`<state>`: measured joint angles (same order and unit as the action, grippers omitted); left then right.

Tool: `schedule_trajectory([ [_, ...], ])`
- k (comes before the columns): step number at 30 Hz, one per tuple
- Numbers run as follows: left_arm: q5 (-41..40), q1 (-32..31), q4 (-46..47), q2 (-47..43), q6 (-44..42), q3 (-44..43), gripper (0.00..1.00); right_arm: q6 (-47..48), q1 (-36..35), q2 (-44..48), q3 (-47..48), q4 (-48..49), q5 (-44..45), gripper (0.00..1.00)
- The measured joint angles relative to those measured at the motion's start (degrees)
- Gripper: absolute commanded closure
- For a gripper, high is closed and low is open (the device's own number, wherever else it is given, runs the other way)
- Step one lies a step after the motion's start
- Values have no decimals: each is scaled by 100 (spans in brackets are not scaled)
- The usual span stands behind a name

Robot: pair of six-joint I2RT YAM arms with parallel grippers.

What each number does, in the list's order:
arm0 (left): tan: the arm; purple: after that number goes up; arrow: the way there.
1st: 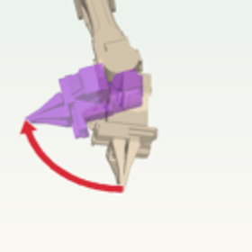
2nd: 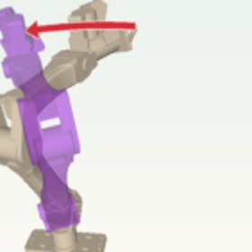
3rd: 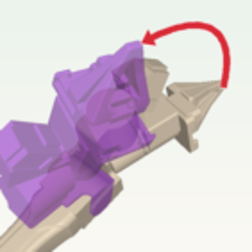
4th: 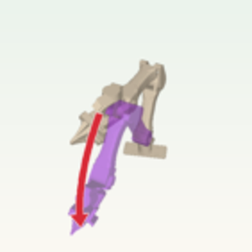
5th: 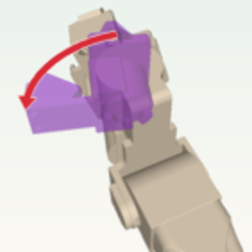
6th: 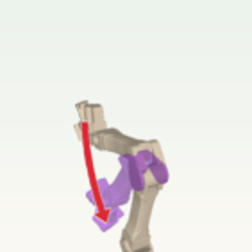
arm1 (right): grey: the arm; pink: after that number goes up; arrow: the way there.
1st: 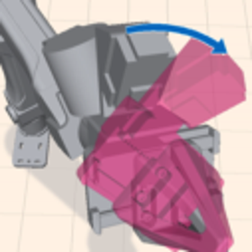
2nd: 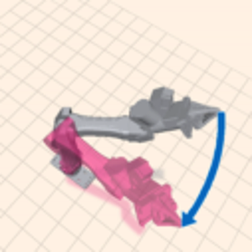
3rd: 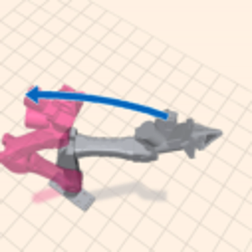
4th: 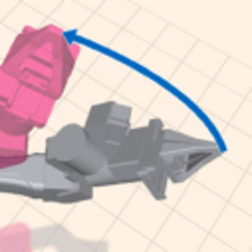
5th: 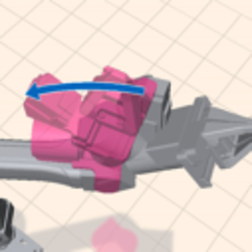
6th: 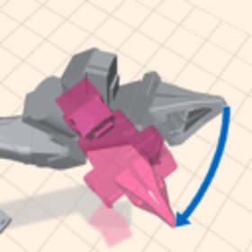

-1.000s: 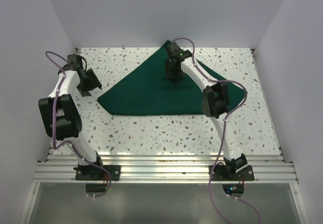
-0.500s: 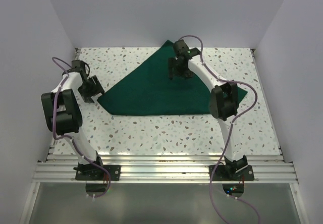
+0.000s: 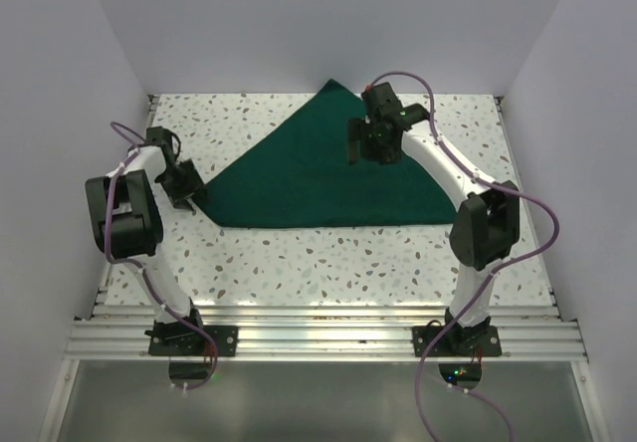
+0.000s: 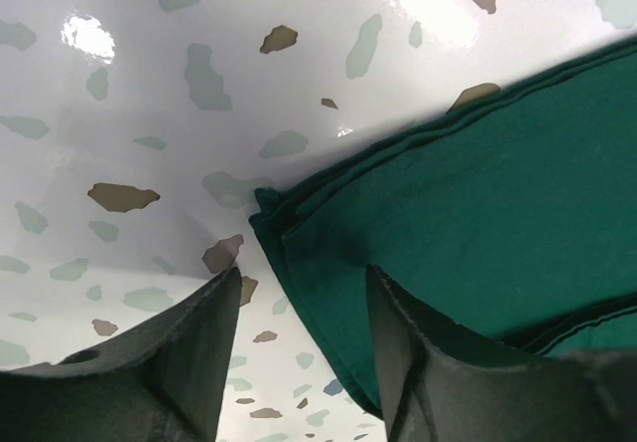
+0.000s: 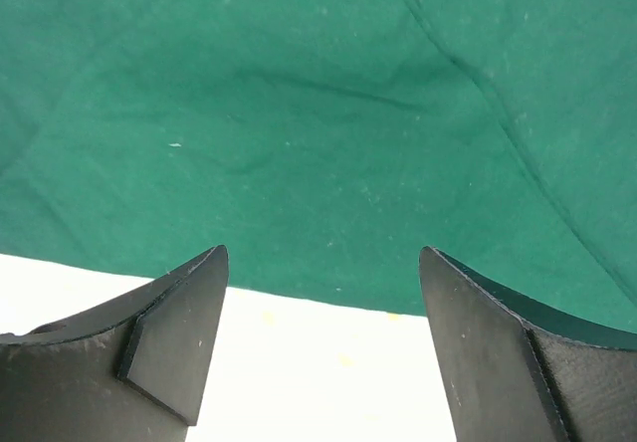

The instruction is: Prepare the surgical pack

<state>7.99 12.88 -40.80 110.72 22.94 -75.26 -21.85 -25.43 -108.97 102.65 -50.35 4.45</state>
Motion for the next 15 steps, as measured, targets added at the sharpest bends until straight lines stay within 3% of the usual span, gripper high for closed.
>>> schedule_trajectory([
  [5,61,35,61,52,0,-17,61,2,2,7,-164,-20,9,18],
  [7,87,50,96,76,-2,-35,77,0,9,50,-258,-13,11,18],
  [8,90,50,120,96,-22,-42,94,0,17,96,-334,-2,9,18],
  [9,116,50,125,118,-33,-68,100,-2,31,149,-422,-4,9,18],
  [15,214,28,50,199,-175,-387,100,-68,254,448,-841,-22,-127,17],
])
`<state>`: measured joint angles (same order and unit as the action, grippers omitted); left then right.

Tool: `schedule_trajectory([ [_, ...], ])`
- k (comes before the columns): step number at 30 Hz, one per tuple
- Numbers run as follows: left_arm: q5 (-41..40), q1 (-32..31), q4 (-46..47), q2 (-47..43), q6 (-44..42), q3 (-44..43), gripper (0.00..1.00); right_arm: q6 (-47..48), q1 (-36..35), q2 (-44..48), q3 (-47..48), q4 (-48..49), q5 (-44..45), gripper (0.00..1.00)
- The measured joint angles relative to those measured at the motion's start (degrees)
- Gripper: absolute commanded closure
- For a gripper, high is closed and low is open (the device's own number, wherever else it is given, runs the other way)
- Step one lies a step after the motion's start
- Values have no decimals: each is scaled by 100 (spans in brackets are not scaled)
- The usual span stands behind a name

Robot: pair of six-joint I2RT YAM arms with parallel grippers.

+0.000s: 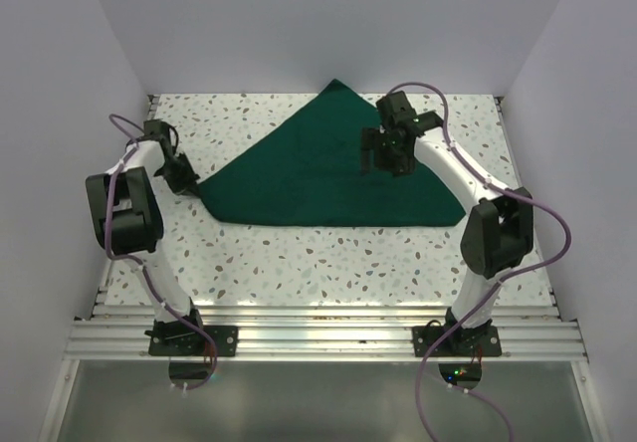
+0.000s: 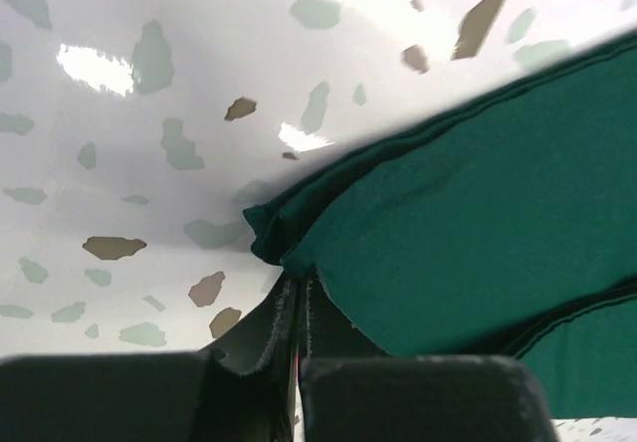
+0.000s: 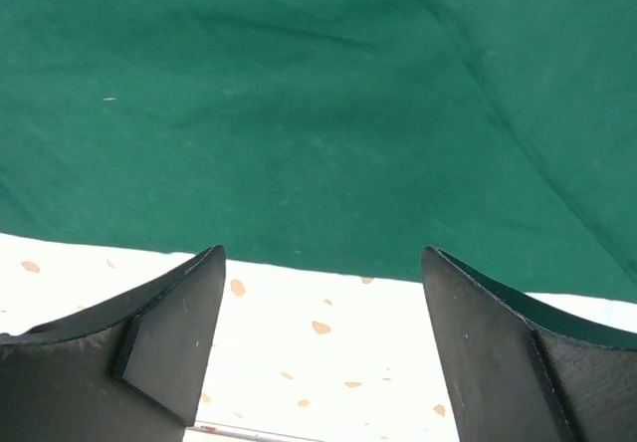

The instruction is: Prepare the surgical pack

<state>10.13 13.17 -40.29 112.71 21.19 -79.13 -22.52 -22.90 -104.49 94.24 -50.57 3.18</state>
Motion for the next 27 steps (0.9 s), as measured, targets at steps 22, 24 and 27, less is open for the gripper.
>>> schedule_trajectory([
  [22,844,-4122,662,-111,1123,-2297,100,-793,1998,125,-1432,96,-925,16],
  [24,929,-4398,667,223,1182,-2594,100,-796,2070,0,-1515,162,-964,16],
  [27,1040,-4669,656,715,1268,-2975,100,-785,2168,-175,-1611,232,-1019,16],
])
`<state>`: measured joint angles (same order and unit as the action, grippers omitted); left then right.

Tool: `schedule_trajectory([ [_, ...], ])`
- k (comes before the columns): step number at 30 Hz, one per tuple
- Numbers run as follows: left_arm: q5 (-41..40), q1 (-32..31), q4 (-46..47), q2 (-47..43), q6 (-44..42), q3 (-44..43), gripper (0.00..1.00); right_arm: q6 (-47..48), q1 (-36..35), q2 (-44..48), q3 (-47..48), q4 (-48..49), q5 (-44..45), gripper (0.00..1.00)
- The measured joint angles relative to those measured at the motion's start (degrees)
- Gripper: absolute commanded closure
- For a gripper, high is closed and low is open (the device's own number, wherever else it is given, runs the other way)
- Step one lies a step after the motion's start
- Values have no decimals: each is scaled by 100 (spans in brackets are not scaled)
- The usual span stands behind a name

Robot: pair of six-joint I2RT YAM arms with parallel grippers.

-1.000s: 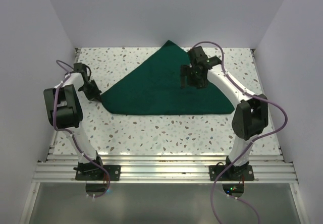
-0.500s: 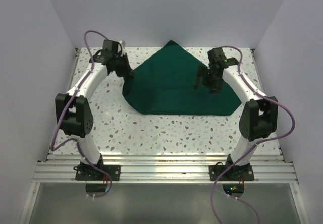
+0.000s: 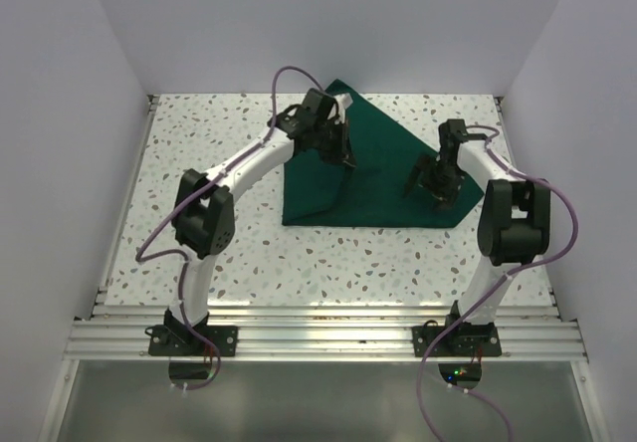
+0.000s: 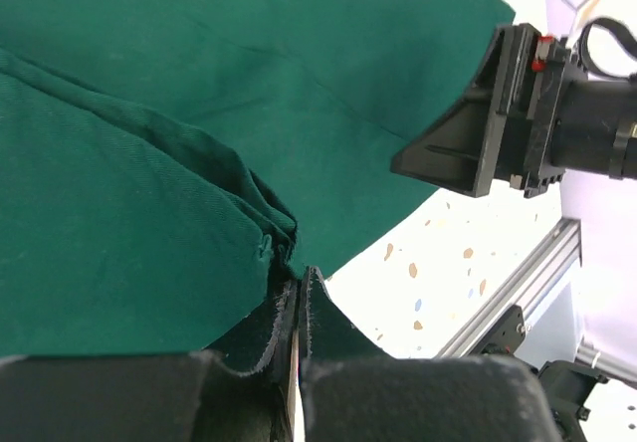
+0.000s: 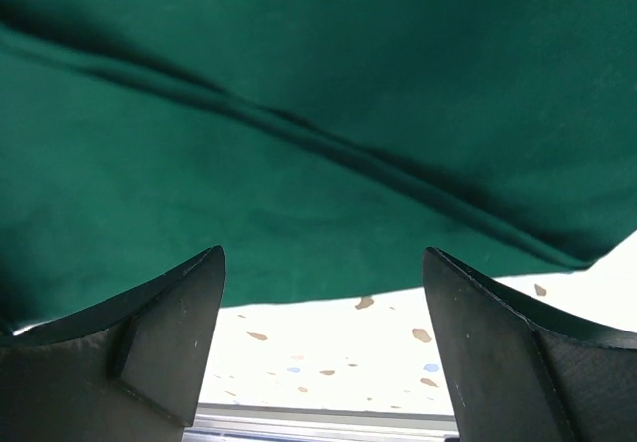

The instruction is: Prepare the surgical pack

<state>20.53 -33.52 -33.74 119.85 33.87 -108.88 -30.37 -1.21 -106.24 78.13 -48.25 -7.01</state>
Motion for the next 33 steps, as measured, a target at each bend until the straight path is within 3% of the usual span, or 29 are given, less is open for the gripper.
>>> schedule_trajectory([
  [17,354,-214,57,896,313,-839,100,44,101,-535,-74,138,-52,15],
  [33,634,-291,280,1158,457,-476,100,46,101,-605,46,85,-74,14],
])
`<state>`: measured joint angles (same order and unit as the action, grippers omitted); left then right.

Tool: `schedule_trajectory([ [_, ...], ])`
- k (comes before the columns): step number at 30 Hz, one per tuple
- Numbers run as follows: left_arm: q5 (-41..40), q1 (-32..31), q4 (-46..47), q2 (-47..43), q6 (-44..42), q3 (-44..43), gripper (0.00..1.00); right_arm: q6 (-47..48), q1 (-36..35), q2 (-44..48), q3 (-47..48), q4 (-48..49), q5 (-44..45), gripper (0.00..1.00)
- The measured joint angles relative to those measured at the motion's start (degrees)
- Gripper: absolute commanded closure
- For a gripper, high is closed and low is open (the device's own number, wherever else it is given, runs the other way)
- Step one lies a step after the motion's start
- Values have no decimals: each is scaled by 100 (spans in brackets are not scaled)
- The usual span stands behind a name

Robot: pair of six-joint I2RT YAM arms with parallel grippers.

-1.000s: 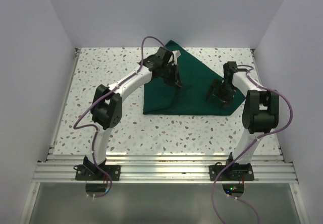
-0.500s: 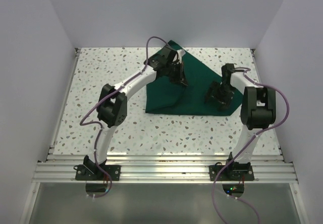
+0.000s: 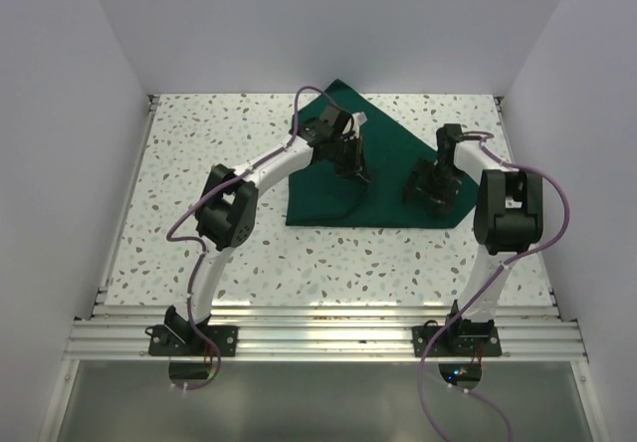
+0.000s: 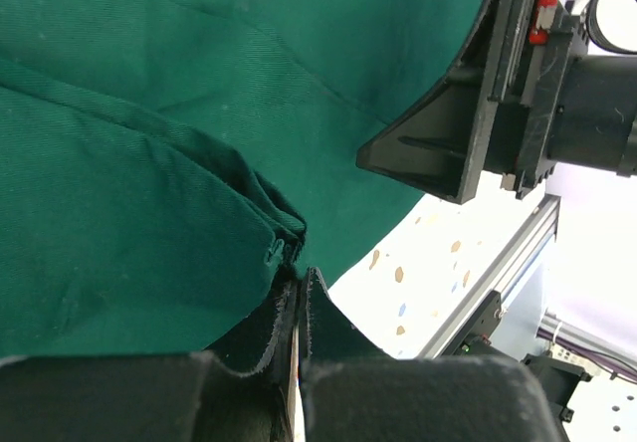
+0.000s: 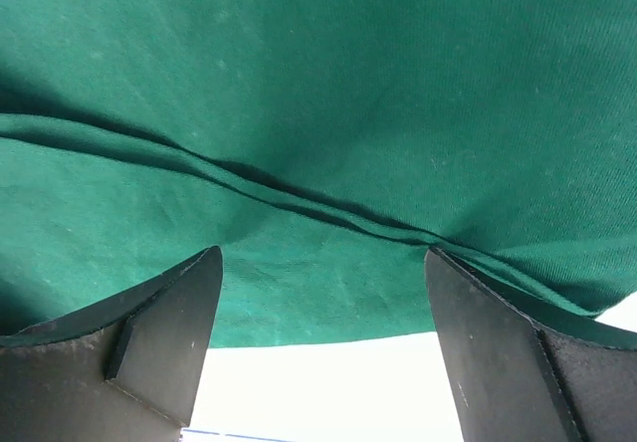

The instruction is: Prepare the surgical pack

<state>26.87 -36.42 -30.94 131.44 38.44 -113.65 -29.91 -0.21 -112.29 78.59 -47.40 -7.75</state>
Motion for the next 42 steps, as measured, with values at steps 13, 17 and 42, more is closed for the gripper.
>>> schedule_trajectory([
  [13,87,-37,24,15,2,-2,100,13,0,-114,151,-26,0,13],
  [17,129,-59,15,133,9,-116,100,13,0,-175,221,-94,2,13],
  [42,396,-236,101,743,273,-433,92,13,0,-295,385,-234,2,12],
])
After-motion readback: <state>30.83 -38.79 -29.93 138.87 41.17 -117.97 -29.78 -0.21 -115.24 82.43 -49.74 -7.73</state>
